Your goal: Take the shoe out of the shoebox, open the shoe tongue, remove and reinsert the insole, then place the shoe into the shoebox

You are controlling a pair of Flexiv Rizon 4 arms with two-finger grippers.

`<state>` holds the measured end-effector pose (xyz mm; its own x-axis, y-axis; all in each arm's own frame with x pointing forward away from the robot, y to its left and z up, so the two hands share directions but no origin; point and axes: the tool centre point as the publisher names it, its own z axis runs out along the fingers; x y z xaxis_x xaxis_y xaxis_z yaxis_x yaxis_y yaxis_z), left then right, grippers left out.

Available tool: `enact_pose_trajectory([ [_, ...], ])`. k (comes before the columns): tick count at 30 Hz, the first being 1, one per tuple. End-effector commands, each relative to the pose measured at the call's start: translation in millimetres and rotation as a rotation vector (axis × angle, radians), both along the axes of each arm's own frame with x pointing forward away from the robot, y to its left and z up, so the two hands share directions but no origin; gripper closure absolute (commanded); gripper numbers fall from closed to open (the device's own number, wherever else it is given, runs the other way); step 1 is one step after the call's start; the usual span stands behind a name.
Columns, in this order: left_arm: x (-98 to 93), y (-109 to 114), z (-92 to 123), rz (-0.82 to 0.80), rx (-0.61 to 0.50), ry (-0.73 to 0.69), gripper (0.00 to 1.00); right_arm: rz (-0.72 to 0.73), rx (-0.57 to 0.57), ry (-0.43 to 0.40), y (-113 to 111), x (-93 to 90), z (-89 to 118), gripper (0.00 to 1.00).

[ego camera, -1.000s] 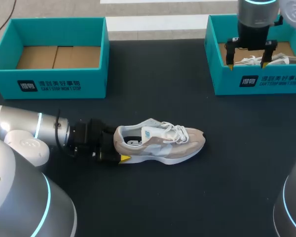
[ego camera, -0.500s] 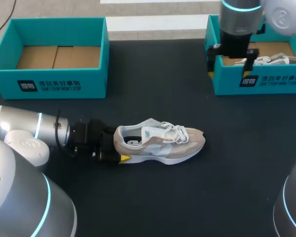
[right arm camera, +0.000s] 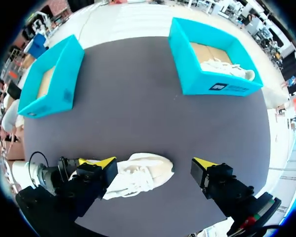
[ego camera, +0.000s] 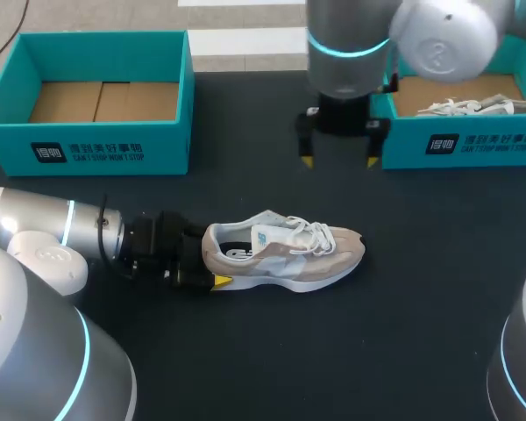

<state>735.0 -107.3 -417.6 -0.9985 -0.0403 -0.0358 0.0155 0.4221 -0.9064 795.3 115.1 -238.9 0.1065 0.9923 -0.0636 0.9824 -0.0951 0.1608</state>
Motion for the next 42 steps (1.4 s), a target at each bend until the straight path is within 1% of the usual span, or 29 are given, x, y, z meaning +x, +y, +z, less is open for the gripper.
enact_pose_trajectory([
  [1, 1.0, -0.5, -0.3, -0.001, 0.002, 0.001, 1.00, 0.004, -0.032, -0.023, 45.2, -13.8, -9.7, 0.00],
  [2, 1.0, -0.5, -0.3, -0.001, 0.002, 0.001, 1.00, -0.004, -0.041, -0.012, 53.6, -17.8, -11.8, 0.00],
  [3, 1.0, -0.5, -0.3, -0.001, 0.002, 0.001, 1.00, -0.006, -0.062, 0.019, 61.3, -21.6, -13.8, 0.00],
  [4, 1.0, -0.5, -0.3, -0.001, 0.002, 0.001, 1.00, 0.001, -0.034, -0.003, 71.7, -26.7, -16.0, 0.00],
  [5, 1.0, -0.5, -0.3, -0.001, 0.002, 0.001, 1.00, -0.001, -0.023, -0.007, 75.9, -29.6, -17.3, 0.00],
  [6, 1.0, -0.5, -0.3, -0.001, 0.002, 0.001, 1.00, -0.023, -0.016, 0.012, 83.4, -35.0, -21.5, 0.00],
  [10, 1.0, -0.5, -0.3, -0.001, 0.002, 0.001, 1.00, -0.031, 0.011, 0.032, 102.2, -48.5, -31.8, 0.00],
  [13, 1.0, -0.5, -0.3, -0.001, 0.002, 0.001, 1.00, -0.041, 0.033, 0.028, 112.7, -54.0, -37.5, 0.00],
  [14, 1.0, -0.5, -0.3, -0.001, 0.002, 0.001, 1.00, -0.101, 0.000, 0.085, 115.8, -56.5, -42.6, 0.00],
  [32, 1.0, -0.5, -0.3, -0.001, 0.002, 0.001, 1.00, -0.101, 0.000, 0.085, 115.8, -56.5, -42.6, 0.00],
  [34, 1.0, -0.5, -0.3, -0.001, 0.002, 0.001, 1.00, -0.109, -0.020, 0.060, 120.3, -60.3, -48.5, 0.00],
  [36, 1.0, -0.5, -0.3, -0.001, 0.002, 0.001, 1.00, -0.110, -0.112, 0.055, 125.8, -64.9, -55.2, 0.00],
  [37, 1.0, -0.5, -0.3, -0.001, 0.002, 0.001, 1.00, -0.120, -0.140, 0.060, 128.7, -67.0, -59.2, 0.00],
  [40, 1.0, -0.5, -0.3, -0.001, 0.002, 0.001, 1.00, -0.133, -0.164, 0.070, 135.8, -72.7, -71.0, 0.00],
  [42, 1.0, -0.5, -0.3, -0.001, 0.002, 0.001, 1.00, -0.135, -0.152, 0.074, 137.9, -75.4, -75.8, 0.00],
])
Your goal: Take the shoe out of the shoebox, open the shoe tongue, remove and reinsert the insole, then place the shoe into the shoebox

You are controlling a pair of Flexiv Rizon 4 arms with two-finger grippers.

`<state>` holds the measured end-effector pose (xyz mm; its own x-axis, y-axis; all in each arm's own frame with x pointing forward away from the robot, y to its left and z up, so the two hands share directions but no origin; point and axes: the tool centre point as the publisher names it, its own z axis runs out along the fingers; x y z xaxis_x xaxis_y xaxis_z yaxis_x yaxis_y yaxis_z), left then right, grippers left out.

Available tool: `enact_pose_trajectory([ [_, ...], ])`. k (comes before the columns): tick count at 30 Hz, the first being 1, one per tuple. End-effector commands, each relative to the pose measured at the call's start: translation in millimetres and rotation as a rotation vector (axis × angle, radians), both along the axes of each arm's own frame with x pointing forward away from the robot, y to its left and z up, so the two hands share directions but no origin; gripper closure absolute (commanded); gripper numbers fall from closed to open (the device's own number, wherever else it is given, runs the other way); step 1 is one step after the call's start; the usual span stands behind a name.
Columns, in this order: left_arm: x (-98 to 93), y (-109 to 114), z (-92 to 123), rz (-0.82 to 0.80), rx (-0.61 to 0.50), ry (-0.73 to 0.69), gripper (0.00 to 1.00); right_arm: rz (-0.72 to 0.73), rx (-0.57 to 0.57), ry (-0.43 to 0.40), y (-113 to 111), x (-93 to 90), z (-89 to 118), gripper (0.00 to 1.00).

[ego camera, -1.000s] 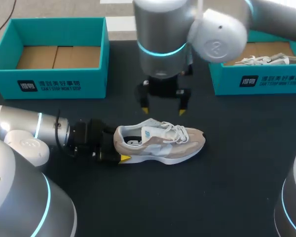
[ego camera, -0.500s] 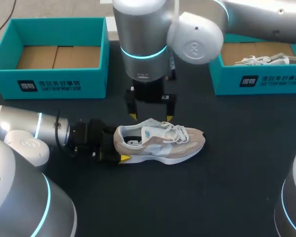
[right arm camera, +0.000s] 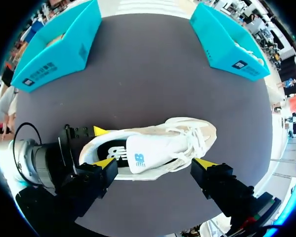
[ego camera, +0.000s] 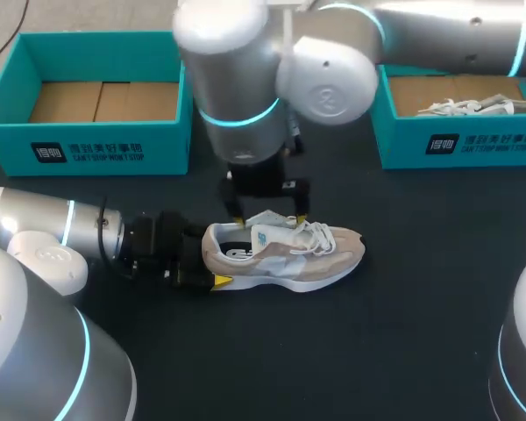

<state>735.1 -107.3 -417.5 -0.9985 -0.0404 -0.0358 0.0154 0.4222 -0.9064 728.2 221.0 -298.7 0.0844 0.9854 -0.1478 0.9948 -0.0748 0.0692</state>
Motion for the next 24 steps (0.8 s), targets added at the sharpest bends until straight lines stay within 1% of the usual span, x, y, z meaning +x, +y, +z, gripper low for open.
enact_pose_trajectory([
  [1, 0.9, -0.5, -0.4, -0.001, 0.002, 0.001, 1.00, -0.151, -0.078, -0.032, 32.4, -9.1, -16.7, 0.00],
  [5, 0.9, -0.5, -0.4, -0.001, 0.002, 0.001, 1.00, -0.144, -0.095, -0.027, 34.7, -10.3, -18.5, 0.00],
  [8, 0.9, -0.5, -0.4, -0.001, 0.002, 0.001, 1.00, -0.135, -0.107, -0.019, 36.3, -10.6, -25.5, 0.00],
  [11, 0.9, -0.5, -0.4, -0.001, 0.002, 0.001, 1.00, -0.156, -0.192, -0.005, 33.8, -9.2, -34.6, 0.00],
  [12, 0.9, -0.5, -0.4, -0.001, 0.002, 0.001, 1.00, -0.150, -0.183, -0.006, 32.3, -8.5, -37.4, 0.00],
  [13, 0.9, -0.5, -0.4, -0.001, 0.002, 0.001, 1.00, -0.174, -0.190, -0.022, 30.7, -8.1, -38.1, 0.00],
  [14, 0.9, -0.5, -0.4, -0.001, 0.002, 0.001, 1.00, -0.171, -0.207, -0.011, 28.1, -7.4, -40.0, 0.00],
  [17, 0.9, -0.5, -0.4, -0.001, 0.002, 0.001, 1.00, -0.185, -0.228, -0.020, 24.2, -6.7, -44.4, 0.00],
  [21, 0.9, -0.5, -0.4, -0.001, 0.002, 0.001, 1.00, -0.234, -0.291, -0.063, 18.1, -8.4, -46.6, 0.00],
  [24, 0.9, -0.5, -0.4, -0.001, 0.002, 0.001, 1.00, -0.243, -0.301, -0.072, 13.2, -8.2, -49.8, 0.00],
])
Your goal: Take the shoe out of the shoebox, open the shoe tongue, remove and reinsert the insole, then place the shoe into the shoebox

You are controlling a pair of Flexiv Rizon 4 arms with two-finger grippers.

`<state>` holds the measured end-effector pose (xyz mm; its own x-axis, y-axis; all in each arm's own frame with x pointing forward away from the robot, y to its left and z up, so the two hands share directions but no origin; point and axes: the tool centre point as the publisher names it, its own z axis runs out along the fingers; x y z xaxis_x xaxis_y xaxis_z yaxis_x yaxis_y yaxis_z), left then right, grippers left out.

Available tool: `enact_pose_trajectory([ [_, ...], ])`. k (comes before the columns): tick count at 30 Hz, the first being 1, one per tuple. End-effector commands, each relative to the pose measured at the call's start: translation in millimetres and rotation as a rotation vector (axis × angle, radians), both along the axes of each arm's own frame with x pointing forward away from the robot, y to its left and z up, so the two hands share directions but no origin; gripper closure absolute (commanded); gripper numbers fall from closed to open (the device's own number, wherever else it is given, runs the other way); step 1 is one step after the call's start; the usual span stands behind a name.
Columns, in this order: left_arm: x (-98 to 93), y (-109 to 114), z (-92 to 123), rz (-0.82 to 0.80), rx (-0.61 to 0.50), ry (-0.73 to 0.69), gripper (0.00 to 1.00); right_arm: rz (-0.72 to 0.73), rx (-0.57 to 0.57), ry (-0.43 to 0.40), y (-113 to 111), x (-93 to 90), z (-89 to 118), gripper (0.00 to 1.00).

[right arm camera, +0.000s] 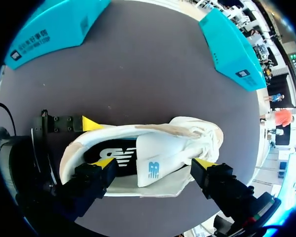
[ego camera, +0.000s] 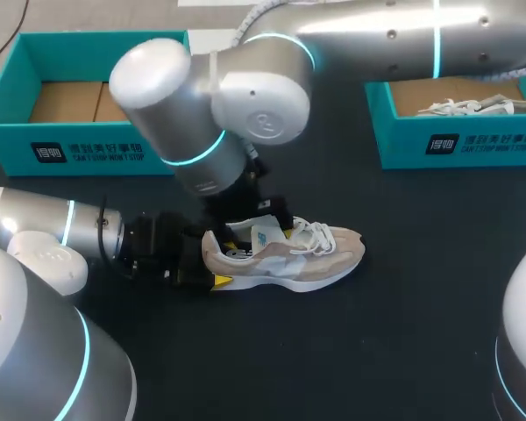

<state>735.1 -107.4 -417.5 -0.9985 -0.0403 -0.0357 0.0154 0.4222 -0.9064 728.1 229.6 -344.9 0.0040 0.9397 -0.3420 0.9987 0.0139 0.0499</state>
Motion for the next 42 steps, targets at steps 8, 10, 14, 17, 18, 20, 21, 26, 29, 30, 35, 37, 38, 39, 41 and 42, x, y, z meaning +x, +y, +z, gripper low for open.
enact_pose_trajectory([
  [8, 0.9, -0.5, -0.4, -0.001, 0.002, 0.000, 1.00, -0.344, -0.130, -0.121, -10.1, -6.9, -13.1, 0.00],
  [10, 0.9, -0.5, -0.4, -0.001, 0.002, 0.000, 1.00, -0.354, -0.135, -0.126, -14.8, -6.1, -12.5, 0.00],
  [14, 0.9, -0.5, -0.4, -0.001, 0.002, 0.000, 1.00, -0.393, -0.133, -0.148, -26.4, -3.8, -7.2, 0.01],
  [17, 0.9, -0.5, -0.4, -0.001, 0.002, 0.000, 1.00, -0.410, -0.130, -0.163, -35.2, -2.5, -1.7, 0.43],
  [18, 0.9, -0.5, -0.4, -0.001, 0.002, 0.000, 1.00, -0.415, -0.134, -0.167, -37.0, -2.3, 0.6, 0.48],
  [20, 0.9, -0.5, -0.4, -0.001, 0.002, 0.000, 1.00, -0.420, -0.140, -0.178, -39.9, -2.3, 6.9, 0.53],
  [21, 0.9, -0.5, -0.4, -0.001, 0.002, 0.000, 1.00, -0.422, -0.144, -0.181, -40.8, -2.4, 10.1, 0.55],
  [26, 0.9, -0.5, -0.4, -0.001, 0.002, 0.000, 1.00, -0.433, -0.112, -0.208, -44.9, -6.2, 25.5, 0.65],
  [29, 0.9, -0.5, -0.4, -0.001, 0.002, 0.000, 1.00, -0.437, -0.030, -0.227, -45.0, -8.5, 32.0, 0.82],
  [30, 0.9, -0.5, -0.4, -0.001, 0.002, 0.000, 1.00, -0.439, -0.013, -0.230, -45.3, -8.7, 32.6, 0.95],
  [35, 0.9, -0.5, -0.4, -0.001, 0.002, 0.000, 1.00, -0.445, 0.035, -0.237, -64.9, -4.5, 27.0, 1.00],
  [37, 0.9, -0.5, -0.4, -0.001, 0.002, 0.000, 1.00, -0.460, 0.084, -0.261, -78.3, -2.7, 29.0, 1.00],
  [38, 0.9, -0.5, -0.4, -0.001, 0.002, 0.000, 1.00, -0.468, 0.083, -0.268, -84.6, -1.8, 30.3, 1.00],
  [39, 0.9, -0.5, -0.4, -0.001, 0.002, 0.000, 1.00, -0.470, 0.080, -0.268, -90.6, -0.7, 31.1, 1.00],
  [41, 0.9, -0.5, -0.4, -0.001, 0.002, 0.000, 1.00, -0.463, 0.076, -0.265, -102.5, 2.9, 30.4, 1.00],
  [42, 0.9, -0.5, -0.4, -0.001, 0.002, 0.000, 1.00, -0.453, 0.077, -0.260, -107.7, 5.0, 28.8, 1.00],
])
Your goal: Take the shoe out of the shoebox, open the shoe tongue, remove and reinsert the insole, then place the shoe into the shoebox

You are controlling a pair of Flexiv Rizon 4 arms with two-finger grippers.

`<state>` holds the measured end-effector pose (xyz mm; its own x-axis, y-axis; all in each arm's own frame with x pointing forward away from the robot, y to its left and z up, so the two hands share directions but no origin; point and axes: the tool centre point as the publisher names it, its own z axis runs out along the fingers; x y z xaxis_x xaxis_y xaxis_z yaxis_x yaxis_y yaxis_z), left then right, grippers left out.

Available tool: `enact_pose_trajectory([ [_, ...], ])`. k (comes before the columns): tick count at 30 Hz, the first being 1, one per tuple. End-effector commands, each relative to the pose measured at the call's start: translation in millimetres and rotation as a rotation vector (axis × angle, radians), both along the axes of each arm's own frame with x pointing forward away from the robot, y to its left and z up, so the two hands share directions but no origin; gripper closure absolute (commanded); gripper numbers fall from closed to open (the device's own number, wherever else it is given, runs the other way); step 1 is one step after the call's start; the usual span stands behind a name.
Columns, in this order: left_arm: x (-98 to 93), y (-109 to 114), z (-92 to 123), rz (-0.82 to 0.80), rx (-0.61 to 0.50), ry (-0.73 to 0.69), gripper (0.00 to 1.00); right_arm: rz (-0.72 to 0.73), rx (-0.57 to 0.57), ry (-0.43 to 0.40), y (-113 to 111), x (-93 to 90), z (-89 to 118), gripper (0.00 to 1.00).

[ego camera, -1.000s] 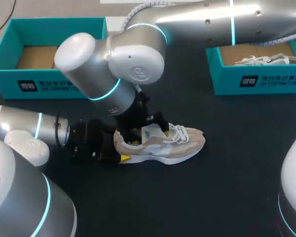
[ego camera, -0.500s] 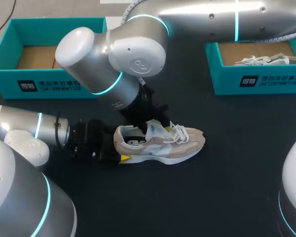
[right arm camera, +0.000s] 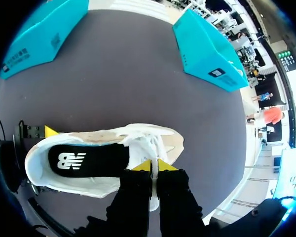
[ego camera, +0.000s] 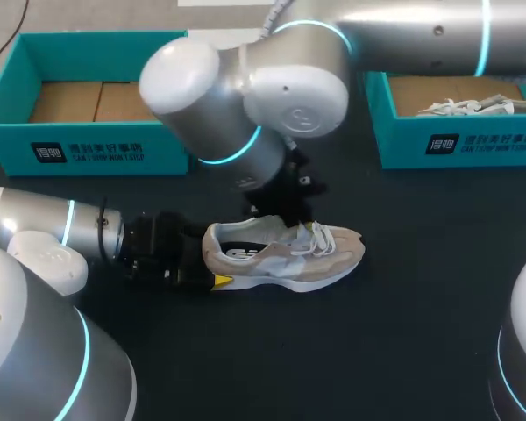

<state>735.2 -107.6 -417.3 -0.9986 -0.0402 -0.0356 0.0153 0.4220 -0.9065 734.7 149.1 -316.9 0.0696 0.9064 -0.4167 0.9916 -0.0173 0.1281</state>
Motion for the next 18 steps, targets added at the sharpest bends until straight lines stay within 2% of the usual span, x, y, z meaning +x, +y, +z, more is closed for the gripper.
enact_pose_trajectory([
  [1, 0.9, -0.3, -0.7, -0.001, 0.002, 0.000, 1.00, -0.399, 0.197, -0.212, -32.9, 0.3, -0.9, 1.00],
  [8, 0.9, -0.3, -0.7, -0.001, 0.002, 0.000, 1.00, -0.427, 0.216, -0.182, -65.4, 9.2, -19.4, 1.00],
  [18, 0.9, -0.3, -0.7, -0.001, 0.002, 0.000, 1.00, -0.431, 0.207, -0.136, -76.9, 20.1, -70.0, 1.00],
])
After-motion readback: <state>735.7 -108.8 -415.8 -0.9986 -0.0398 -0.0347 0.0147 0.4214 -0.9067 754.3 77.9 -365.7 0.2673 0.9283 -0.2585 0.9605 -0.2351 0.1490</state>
